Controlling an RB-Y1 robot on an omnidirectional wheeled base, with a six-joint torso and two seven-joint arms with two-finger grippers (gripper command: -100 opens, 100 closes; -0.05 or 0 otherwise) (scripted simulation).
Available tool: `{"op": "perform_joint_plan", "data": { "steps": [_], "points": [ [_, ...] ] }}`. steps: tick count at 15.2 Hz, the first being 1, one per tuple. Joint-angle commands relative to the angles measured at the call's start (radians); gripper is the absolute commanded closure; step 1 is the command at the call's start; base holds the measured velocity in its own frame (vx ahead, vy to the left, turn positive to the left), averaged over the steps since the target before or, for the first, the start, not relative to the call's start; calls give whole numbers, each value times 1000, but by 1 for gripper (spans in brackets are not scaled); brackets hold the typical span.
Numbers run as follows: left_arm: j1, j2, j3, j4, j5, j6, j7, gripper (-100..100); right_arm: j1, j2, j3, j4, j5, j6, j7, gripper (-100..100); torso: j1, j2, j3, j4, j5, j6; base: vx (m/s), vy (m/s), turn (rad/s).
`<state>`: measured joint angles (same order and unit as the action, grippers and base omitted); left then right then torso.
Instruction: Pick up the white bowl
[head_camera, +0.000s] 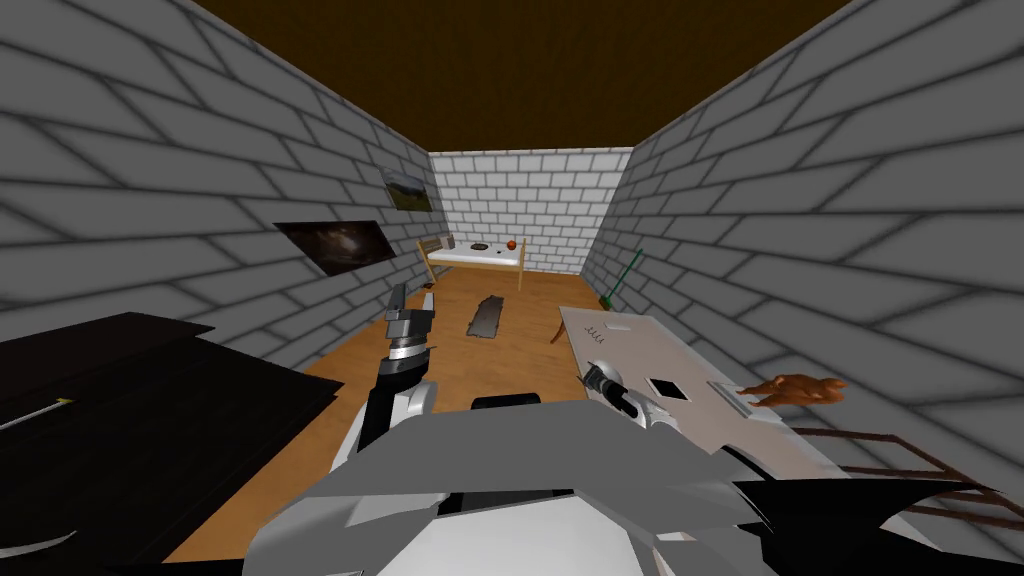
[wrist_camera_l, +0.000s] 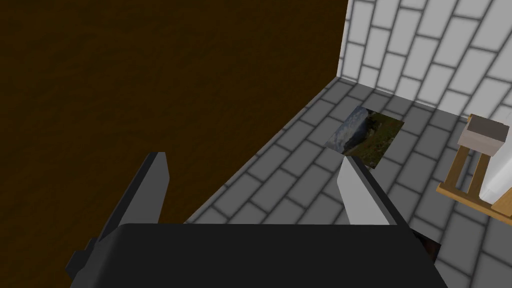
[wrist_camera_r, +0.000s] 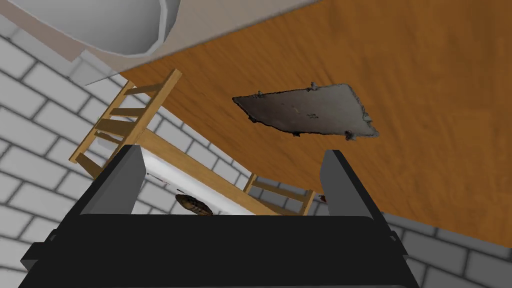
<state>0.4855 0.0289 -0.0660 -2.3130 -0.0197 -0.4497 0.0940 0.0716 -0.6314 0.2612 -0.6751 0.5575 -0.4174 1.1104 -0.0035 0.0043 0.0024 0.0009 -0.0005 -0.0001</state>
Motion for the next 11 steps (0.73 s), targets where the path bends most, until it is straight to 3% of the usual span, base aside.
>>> {"op": "perform_joint_plan", "data": {
  "steps": [1,3,4,5,7,9,11],
  "points": [
    [0,0,0,0,0,0,0,0,9,-23,14,50,31,18,23,-100,0,0,0,0,0,0,-70,-41,210],
    [0,0,0,0,0,0,0,0,9,-23,14,53,31,18,23,-100,0,1,0,0,0,1,-54,-28,82],
    [0,0,0,0,0,0,0,0,4,-43,25,126,66,23,55,-100,1,0,0,0,0,1,-51,-22,236],
    [0,0,0,0,0,0,0,0,4,-43,25,130,66,23,55,-100,1,0,0,0,0,0,-60,-26,316],
    [0,0,0,0,0,0,0,0,-1,-60,34,192,95,27,81,-100,1,0,0,0,0,0,-61,-23,259],
    [0,0,0,0,0,0,0,0,-1,-60,34,192,95,27,81,-100,1,0,0,0,0,1,-44,-21,76],
    [0,0,0,0,0,0,0,0,-5,-81,44,261,127,31,111,-100,2,-2,-1,0,0,0,-32,-10,172]
  ]
}}
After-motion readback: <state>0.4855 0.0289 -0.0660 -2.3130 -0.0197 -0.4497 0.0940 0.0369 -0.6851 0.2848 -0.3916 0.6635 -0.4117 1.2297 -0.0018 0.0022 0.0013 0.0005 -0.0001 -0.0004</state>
